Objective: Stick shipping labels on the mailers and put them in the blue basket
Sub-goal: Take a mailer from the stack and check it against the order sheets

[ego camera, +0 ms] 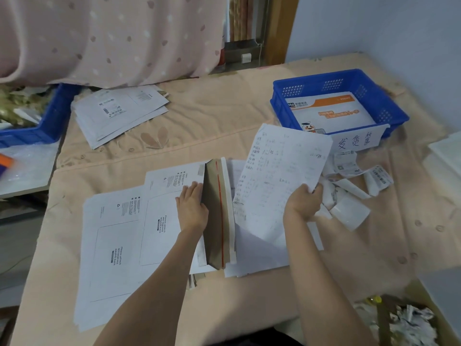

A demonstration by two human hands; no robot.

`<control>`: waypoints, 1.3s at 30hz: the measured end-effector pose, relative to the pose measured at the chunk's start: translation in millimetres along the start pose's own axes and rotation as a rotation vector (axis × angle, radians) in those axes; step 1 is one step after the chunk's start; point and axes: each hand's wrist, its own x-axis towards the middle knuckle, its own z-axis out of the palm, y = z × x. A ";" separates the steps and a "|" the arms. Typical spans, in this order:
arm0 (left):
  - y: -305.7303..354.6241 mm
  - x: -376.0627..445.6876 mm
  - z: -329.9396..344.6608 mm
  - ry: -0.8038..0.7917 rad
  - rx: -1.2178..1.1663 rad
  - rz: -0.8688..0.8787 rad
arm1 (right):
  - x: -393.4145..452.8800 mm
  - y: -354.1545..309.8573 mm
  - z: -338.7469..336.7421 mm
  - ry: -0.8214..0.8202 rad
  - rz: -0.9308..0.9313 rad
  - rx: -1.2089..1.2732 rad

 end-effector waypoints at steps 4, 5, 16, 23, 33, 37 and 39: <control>-6.3 1.8 -1.9 -0.001 0.016 0.002 | 4.8 -4.0 -0.3 0.000 -0.004 0.054; -7.5 1.9 -2.3 -0.002 0.020 0.005 | 5.6 -4.4 -0.2 -0.012 -0.009 0.055; -8.7 3.2 -3.4 0.004 0.003 0.046 | -13.0 -7.0 19.4 -0.297 -0.141 -0.262; -4.9 0.8 -7.4 0.014 -0.046 0.010 | -31.2 -8.8 24.2 -0.354 -0.271 -0.475; -4.6 3.8 -7.4 0.039 -0.071 0.031 | -39.6 -9.5 23.1 -0.397 -0.265 -0.421; -1.9 0.8 -8.1 0.041 -0.104 0.049 | -41.1 -6.2 31.9 -0.469 -0.249 -0.411; -0.7 -0.4 -8.3 0.052 -0.113 0.049 | -42.4 -4.7 36.6 -0.521 -0.270 -0.406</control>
